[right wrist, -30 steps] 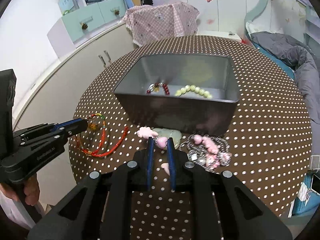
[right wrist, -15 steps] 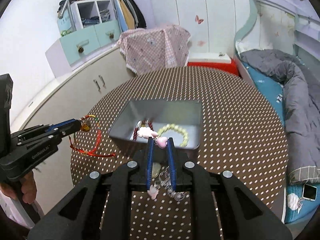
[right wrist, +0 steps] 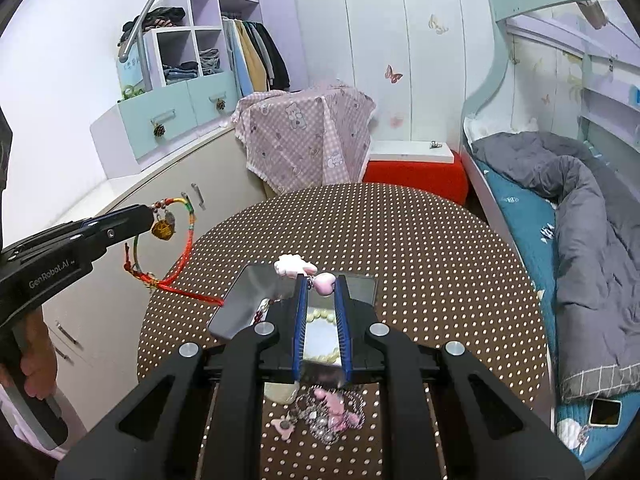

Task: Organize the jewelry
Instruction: 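Carry the string bracelet and pink charm into the tin and open both tools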

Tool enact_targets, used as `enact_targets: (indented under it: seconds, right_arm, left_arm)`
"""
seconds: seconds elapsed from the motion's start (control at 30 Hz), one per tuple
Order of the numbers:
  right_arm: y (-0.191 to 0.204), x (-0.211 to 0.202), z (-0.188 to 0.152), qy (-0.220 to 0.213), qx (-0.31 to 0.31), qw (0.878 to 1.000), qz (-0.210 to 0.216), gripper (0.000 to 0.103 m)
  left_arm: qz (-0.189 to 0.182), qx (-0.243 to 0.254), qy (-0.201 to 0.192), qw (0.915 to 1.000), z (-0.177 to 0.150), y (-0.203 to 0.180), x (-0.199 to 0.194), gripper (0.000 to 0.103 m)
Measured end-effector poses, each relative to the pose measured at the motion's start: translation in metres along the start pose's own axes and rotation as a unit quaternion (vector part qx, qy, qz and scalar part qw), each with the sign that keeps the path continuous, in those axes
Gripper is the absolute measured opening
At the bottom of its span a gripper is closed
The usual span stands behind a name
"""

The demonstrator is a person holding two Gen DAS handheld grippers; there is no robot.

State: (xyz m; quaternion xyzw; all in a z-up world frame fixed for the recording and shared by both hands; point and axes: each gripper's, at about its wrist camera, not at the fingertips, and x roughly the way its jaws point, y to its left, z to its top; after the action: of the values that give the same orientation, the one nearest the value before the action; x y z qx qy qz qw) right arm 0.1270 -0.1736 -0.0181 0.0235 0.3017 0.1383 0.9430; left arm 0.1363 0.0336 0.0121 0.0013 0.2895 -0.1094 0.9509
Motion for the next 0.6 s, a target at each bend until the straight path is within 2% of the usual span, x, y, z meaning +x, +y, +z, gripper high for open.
enact_targets:
  seconds: [0.2,0.47,0.6]
  right_arm:
    - [-0.009,0.013,0.000,0.012,0.010,1.000,-0.003,0.012]
    - [-0.015,0.034,-0.010,0.046,0.023,0.999,0.005,0.012]
    - [-0.015,0.038,-0.011,0.055,0.025,0.998,0.007,0.012]
  left_arm:
    - [-0.017,0.000,0.006,0.9998,0.008,-0.010,0.016,0.008]
    - [-0.032,0.014,0.071,0.9969,-0.010,-0.022,0.062,0.008]
    - [-0.033,0.022,0.085,0.9956,-0.016,-0.024,0.073,0.008]
